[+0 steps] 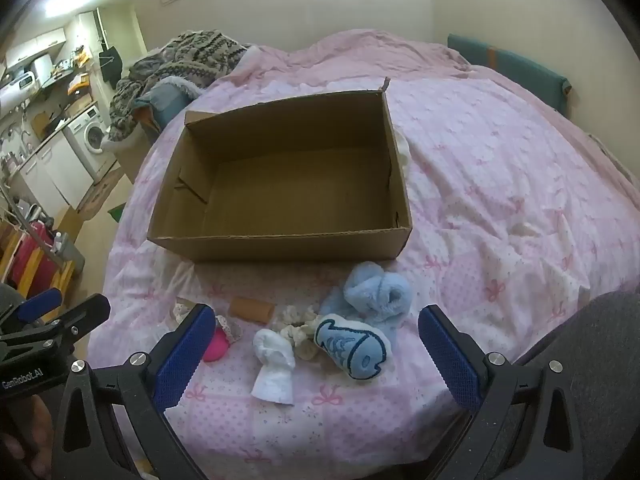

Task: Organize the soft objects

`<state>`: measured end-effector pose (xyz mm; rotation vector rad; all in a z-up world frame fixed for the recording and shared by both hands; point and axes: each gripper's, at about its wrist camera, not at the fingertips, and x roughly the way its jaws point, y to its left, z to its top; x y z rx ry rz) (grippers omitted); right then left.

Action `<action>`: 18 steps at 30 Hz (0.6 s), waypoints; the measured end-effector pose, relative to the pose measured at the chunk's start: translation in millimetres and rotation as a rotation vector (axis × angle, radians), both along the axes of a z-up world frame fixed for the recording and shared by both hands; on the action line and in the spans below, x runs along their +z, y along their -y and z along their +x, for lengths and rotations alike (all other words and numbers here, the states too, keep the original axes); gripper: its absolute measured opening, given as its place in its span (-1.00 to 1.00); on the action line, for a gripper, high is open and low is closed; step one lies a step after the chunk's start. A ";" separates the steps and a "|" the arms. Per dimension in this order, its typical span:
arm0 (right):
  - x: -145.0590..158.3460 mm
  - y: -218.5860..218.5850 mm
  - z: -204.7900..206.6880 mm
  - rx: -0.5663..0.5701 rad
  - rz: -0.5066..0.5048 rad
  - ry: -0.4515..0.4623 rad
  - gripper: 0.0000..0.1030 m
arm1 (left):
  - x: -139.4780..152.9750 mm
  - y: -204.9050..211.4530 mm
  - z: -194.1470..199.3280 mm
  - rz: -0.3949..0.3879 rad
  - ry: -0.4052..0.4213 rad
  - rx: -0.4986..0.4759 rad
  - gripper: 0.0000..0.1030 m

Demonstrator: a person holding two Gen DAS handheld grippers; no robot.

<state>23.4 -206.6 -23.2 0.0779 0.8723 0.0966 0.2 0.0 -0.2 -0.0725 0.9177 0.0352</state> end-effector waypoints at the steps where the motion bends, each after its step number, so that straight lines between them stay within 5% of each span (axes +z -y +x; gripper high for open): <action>1: 0.0 0.2 -0.1 0.000 0.001 0.001 1.00 | -0.2 -0.1 0.2 -0.001 -0.001 0.000 0.99; 18: -1.5 0.0 0.5 -0.003 0.004 -0.004 1.00 | 0.4 -0.5 -0.4 -0.004 0.004 0.000 0.99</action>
